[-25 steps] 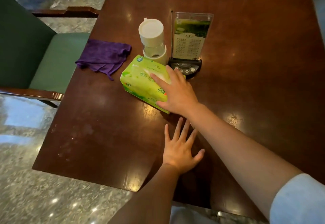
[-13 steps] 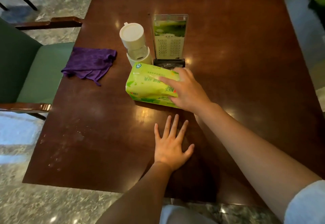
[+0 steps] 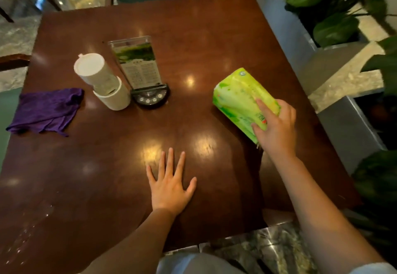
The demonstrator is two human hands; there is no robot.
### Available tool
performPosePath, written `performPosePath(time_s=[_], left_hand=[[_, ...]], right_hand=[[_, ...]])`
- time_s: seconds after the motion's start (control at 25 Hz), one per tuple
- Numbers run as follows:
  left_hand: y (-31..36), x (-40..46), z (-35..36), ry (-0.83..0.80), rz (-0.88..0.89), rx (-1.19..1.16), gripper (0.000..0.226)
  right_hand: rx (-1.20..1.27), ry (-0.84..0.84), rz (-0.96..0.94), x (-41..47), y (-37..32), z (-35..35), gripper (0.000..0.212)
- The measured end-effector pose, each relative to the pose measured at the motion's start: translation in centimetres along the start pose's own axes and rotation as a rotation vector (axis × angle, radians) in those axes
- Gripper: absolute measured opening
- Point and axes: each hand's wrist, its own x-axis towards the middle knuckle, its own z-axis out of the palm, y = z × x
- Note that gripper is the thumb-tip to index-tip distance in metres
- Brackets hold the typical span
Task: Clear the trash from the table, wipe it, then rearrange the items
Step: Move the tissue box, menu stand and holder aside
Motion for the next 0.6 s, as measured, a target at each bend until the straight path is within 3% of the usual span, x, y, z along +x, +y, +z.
performPosePath(time_s=[0.16,0.28,0.44,0.6], left_hand=[[0.2,-0.1,-0.2,-0.026,-0.007,0.011,0.074],[0.2,-0.1,-0.3,-0.032,-0.011,0.017,0.074],[0.2,-0.1,-0.3,-0.033,-0.010,0.020,0.074],[0.1,-0.2,-0.2,-0.027,-0.008,0.014,0.074]], right_hand=[[-0.090,0.120,0.234,0.0,3.1,-0.6,0.063],[-0.124,0.089,0.383,0.7,4.2,0.1,0.072],[-0.244,-0.010,0.309,0.7,4.1,1.2,0.100],[-0.272,-0.079,0.266,1.2,5.0,1.5,0.087]])
